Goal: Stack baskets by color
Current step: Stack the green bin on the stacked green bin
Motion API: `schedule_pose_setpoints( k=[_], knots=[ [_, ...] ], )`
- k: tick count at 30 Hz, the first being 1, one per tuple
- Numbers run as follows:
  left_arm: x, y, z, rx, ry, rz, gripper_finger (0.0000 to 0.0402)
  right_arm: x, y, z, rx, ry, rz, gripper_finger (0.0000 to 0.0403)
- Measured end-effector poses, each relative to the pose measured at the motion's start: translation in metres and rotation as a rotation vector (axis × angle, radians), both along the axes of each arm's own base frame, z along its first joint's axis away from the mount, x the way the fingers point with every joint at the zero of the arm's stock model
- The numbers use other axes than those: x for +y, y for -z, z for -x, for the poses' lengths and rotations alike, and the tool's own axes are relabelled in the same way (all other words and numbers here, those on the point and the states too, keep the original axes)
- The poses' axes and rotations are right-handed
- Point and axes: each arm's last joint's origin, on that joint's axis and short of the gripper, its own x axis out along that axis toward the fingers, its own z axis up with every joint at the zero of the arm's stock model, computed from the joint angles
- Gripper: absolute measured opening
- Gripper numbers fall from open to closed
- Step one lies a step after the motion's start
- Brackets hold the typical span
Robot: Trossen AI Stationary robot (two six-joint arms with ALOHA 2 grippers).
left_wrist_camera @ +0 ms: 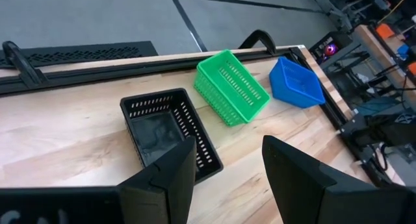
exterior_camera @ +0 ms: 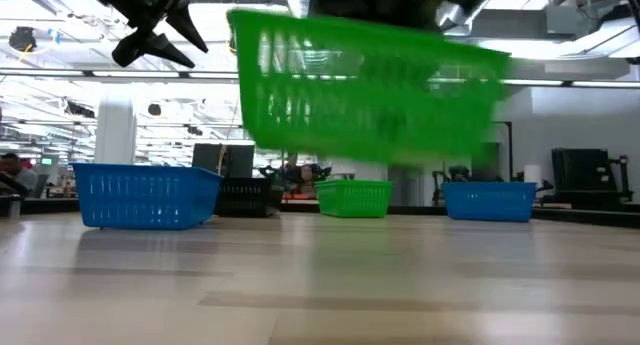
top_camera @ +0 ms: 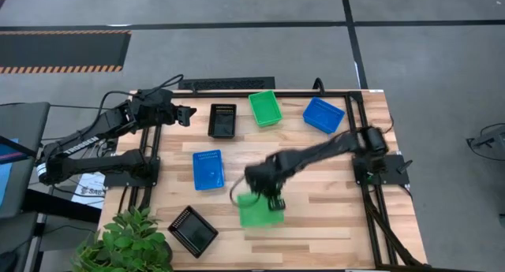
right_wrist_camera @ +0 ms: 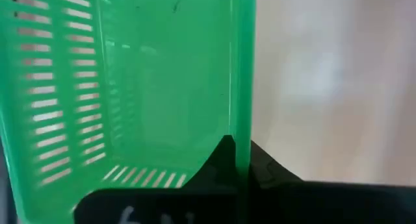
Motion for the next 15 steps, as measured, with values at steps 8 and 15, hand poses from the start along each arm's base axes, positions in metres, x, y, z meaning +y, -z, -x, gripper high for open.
schedule_pose_setpoints(
  k=[8, 15],
  knots=[
    [0.0, 0.0, 0.0, -0.021, -0.021, 0.028, 0.0165, -0.122, -0.087, 0.037, -0.207, 0.505, -0.024, 0.0003],
    [0.001, 0.0, 0.001, -0.021, -0.068, 0.014, 0.0165, -0.221, -0.1, 0.071, -0.264, 0.939, -0.005, 0.0003]
  ],
)
